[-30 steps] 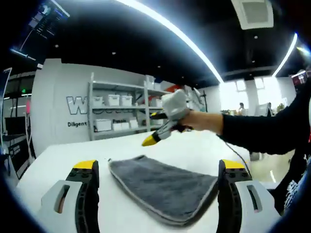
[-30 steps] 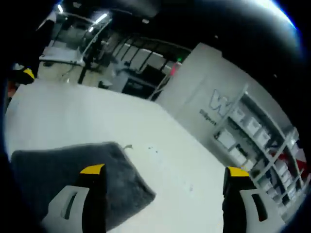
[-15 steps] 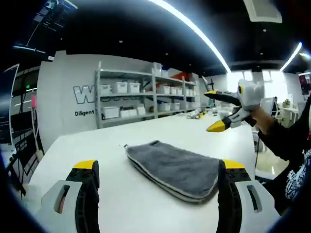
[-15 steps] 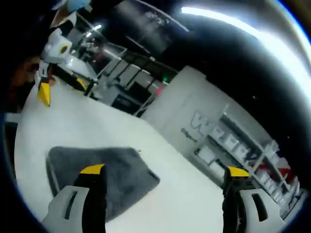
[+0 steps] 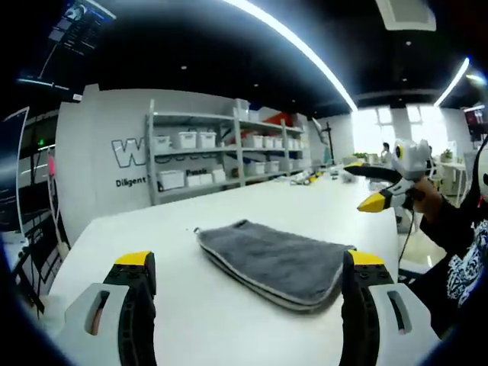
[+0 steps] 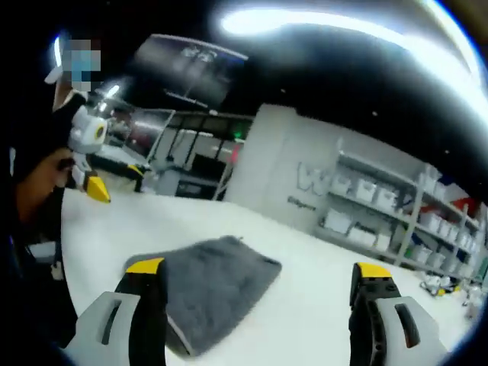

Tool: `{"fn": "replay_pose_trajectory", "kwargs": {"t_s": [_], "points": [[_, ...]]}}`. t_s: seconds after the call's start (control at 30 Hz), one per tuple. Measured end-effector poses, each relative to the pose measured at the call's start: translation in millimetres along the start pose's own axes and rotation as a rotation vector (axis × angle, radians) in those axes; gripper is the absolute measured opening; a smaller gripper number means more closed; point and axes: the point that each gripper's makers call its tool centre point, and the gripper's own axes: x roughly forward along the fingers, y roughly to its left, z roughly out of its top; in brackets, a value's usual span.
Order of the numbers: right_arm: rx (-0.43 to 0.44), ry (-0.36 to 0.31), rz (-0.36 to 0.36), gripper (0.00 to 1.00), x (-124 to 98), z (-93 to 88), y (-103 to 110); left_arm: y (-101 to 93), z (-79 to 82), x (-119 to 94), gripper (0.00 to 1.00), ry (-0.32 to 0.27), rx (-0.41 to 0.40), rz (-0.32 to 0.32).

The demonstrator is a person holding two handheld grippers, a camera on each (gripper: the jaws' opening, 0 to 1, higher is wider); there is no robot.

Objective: Open the folded towel by lifting each exposed corner and separating the folded layers until the towel lies flat within the target outline without major curled edges

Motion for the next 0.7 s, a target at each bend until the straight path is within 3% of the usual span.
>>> {"fn": "replay_pose_trajectory", "kwargs": {"t_s": [0.17, 0.3, 0.5, 0.7], "points": [[-0.021, 0.022, -0.006, 1.00, -3.0, -5.9, -3.1, 3.3, -3.2, -5.3, 1.00, 0.007, 0.003, 0.008], [-0.102, 0.033, 0.036, 1.00, -5.3, -6.2, 13.2, 4.5, -5.3, -8.5, 1.00, 0.007, -0.003, 0.009], [-0.183, 0.043, 0.037, 1.00, -0.9, -7.5, 28.0, 7.0, -10.9, -10.0, 1.00, 0.019, -0.008, 0.016], [-0.374, 0.030, 0.024, 1.00, 2.4, -5.3, 44.0, 13.1, -14.2, -9.5, 1.00, 0.042, -0.054, 0.023]]}}
